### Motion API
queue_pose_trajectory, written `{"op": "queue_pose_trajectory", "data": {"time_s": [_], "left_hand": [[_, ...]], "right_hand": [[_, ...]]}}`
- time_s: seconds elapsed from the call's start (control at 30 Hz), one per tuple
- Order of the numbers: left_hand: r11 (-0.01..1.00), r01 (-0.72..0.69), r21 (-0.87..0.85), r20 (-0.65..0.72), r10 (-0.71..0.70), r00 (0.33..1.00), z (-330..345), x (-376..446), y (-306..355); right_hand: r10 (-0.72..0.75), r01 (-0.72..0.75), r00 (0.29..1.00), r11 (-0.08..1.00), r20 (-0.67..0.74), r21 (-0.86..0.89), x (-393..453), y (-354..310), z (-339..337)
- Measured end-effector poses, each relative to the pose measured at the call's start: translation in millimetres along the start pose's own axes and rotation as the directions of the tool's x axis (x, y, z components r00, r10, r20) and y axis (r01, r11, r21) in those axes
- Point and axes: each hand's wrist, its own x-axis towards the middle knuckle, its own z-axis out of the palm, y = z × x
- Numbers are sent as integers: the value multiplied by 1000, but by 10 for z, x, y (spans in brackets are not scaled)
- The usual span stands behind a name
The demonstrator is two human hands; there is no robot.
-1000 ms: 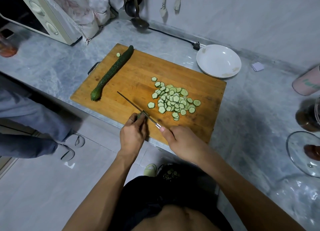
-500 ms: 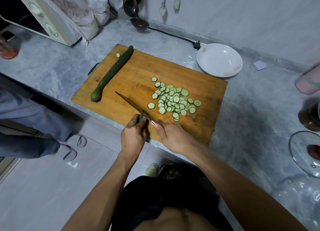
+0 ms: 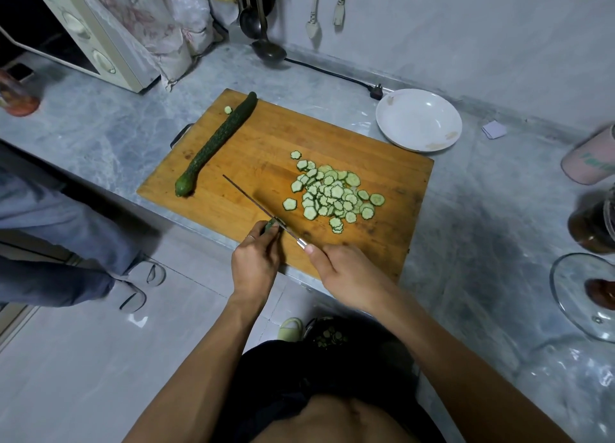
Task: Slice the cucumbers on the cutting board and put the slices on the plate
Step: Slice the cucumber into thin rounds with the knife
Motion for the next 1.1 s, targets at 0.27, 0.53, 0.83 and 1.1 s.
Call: {"op": "queue_pose_trajectory", "data": {"time_s": [0.27, 0.53, 0.83, 1.1], "left_hand": [[1000, 4, 6, 9, -4, 1000, 7, 8, -12], [999, 10, 35, 22, -11, 1000, -7, 45, -19], [999, -19, 39, 39, 17, 999, 5, 12, -5], [999, -7, -36, -61, 4, 998, -6, -5, 39]], "right_hand": [[-19, 19, 1000, 1000, -13, -19, -68, -80, -29], [-23, 23, 1000, 1000, -4, -15, 46, -67, 38], [7, -7, 1000, 1000, -4, -17, 332, 0, 178], [-41, 41, 999, 999, -26, -22, 242, 63, 106]]}}
